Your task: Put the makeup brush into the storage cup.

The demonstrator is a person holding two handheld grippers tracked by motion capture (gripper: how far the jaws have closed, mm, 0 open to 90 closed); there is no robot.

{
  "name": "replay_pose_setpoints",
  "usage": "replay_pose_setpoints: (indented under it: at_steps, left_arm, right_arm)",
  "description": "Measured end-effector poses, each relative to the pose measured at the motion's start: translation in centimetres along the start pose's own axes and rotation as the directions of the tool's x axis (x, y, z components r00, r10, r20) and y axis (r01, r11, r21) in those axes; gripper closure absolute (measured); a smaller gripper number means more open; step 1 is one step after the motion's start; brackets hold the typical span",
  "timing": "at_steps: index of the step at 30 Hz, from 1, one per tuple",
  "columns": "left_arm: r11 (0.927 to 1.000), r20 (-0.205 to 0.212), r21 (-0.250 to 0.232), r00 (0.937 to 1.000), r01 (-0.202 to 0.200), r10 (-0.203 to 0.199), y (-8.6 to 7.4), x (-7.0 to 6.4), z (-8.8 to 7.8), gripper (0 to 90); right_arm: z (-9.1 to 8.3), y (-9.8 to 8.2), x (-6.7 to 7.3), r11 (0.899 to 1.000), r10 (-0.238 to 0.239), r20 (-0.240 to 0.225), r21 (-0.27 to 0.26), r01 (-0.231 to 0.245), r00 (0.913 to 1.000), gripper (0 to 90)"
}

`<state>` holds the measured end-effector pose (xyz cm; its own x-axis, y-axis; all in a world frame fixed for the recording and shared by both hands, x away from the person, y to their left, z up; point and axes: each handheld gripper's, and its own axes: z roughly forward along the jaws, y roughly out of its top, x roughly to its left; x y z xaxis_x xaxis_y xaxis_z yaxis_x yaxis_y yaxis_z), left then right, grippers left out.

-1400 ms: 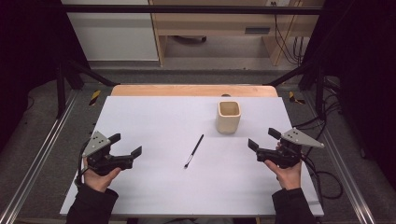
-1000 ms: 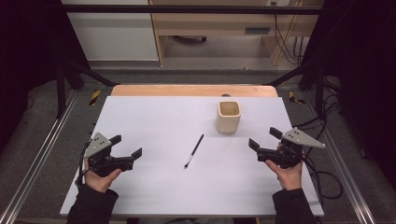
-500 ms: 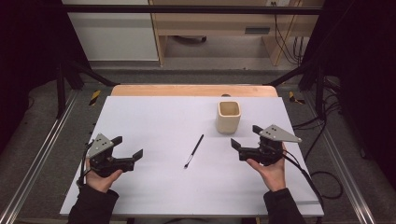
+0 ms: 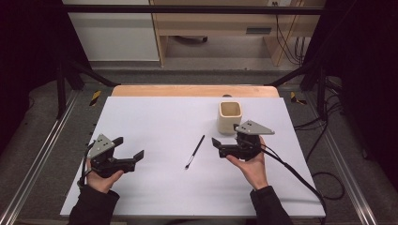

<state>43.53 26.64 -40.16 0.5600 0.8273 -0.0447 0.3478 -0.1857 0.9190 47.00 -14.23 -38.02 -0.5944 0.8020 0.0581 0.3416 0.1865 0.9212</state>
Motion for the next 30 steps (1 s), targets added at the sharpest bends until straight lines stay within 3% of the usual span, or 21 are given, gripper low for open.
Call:
replay_pose_setpoints:
  at_steps: [12,18,28,30]
  left_arm:
    - [1.0,0.001,-0.002,1.0,-0.001,0.001,0.0,0.0,0.0,5.2]
    - [1.0,0.004,-0.001,1.0,-0.001,0.001,0.0,0.0,0.0,5.3]
    - [1.0,0.007,-0.002,1.0,0.0,0.0,0.0,0.1,0.0,5.3]
    - [1.0,0.007,0.001,1.0,0.0,0.0,0.0,0.1,0.0,5.3]
  right_arm:
    - [3.9,0.4,2.0,0.997,-0.03,-0.013,0.076,0.031,0.9995,8.5]
    - [5.9,-0.6,2.6,0.993,-0.009,-0.016,0.119,0.011,0.9998,9.9]
    - [8.1,-2.4,2.7,0.98,-0.028,0.002,0.196,0.027,0.9996,11.3]
    - [8.7,-2.9,2.9,0.976,-0.006,-0.003,0.216,0.006,1.0,11.9]
